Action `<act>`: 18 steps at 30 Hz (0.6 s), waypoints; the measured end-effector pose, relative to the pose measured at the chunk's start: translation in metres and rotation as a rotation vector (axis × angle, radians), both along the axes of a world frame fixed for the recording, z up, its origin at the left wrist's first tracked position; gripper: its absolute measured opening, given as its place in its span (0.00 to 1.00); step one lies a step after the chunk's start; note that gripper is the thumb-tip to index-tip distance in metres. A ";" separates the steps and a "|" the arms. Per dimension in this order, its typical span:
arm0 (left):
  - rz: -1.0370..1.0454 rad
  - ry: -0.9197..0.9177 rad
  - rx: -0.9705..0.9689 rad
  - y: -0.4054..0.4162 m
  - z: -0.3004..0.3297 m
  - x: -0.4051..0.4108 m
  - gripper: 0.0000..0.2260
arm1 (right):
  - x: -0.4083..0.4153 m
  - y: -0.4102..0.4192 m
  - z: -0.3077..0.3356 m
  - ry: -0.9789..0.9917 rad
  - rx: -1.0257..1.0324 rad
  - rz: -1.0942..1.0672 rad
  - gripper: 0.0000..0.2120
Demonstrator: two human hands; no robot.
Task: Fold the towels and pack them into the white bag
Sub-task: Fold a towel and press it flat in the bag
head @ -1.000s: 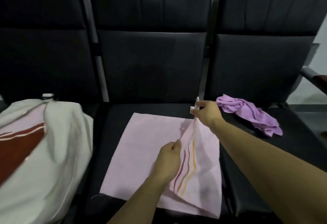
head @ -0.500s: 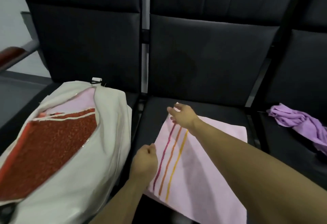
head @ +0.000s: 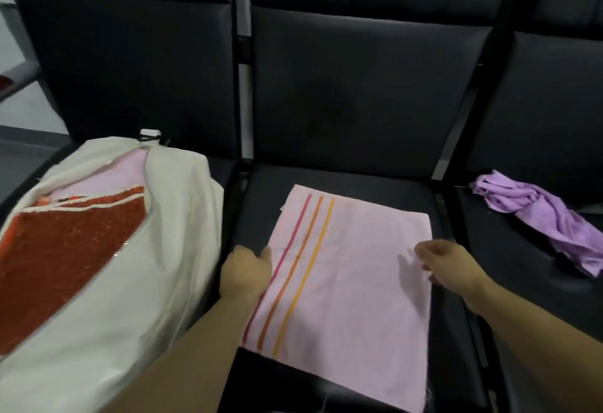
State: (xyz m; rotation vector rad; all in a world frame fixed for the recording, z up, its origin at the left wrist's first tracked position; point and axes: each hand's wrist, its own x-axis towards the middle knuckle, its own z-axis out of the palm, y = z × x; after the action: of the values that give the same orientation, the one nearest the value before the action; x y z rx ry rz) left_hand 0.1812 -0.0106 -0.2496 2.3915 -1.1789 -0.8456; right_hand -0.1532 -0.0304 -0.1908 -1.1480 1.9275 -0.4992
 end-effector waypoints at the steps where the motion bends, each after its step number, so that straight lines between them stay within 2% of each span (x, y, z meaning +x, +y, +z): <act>1: 0.019 0.019 0.032 -0.006 -0.001 -0.001 0.27 | -0.010 0.011 -0.004 -0.001 0.039 -0.041 0.13; 3: 0.024 0.021 0.050 -0.011 -0.001 -0.002 0.29 | -0.021 0.031 -0.014 -0.016 0.080 -0.125 0.11; 5: 0.013 0.008 0.022 -0.009 0.003 -0.004 0.25 | -0.025 0.044 -0.028 0.016 0.064 -0.156 0.15; 7: -0.024 0.004 -0.001 -0.011 0.004 -0.007 0.25 | -0.022 0.044 -0.037 0.081 0.073 -0.096 0.25; 9: -0.081 0.015 -0.005 -0.017 0.006 -0.011 0.24 | -0.017 0.038 -0.042 0.138 0.155 0.009 0.28; 12: -0.132 0.022 0.023 -0.026 0.007 -0.018 0.20 | -0.015 0.029 -0.044 0.212 0.278 0.127 0.22; 14: -0.101 0.069 0.062 -0.029 0.007 -0.021 0.18 | -0.018 0.025 -0.043 0.195 0.312 0.150 0.18; 18: 0.014 0.215 0.035 -0.032 0.014 -0.025 0.17 | -0.028 0.022 -0.033 0.125 0.340 0.148 0.20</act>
State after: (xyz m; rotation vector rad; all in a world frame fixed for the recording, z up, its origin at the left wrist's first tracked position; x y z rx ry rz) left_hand 0.1563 -0.0423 -0.2359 2.2651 -1.0701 -1.0957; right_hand -0.1817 -0.0088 -0.2234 -1.1062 1.9226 -0.0162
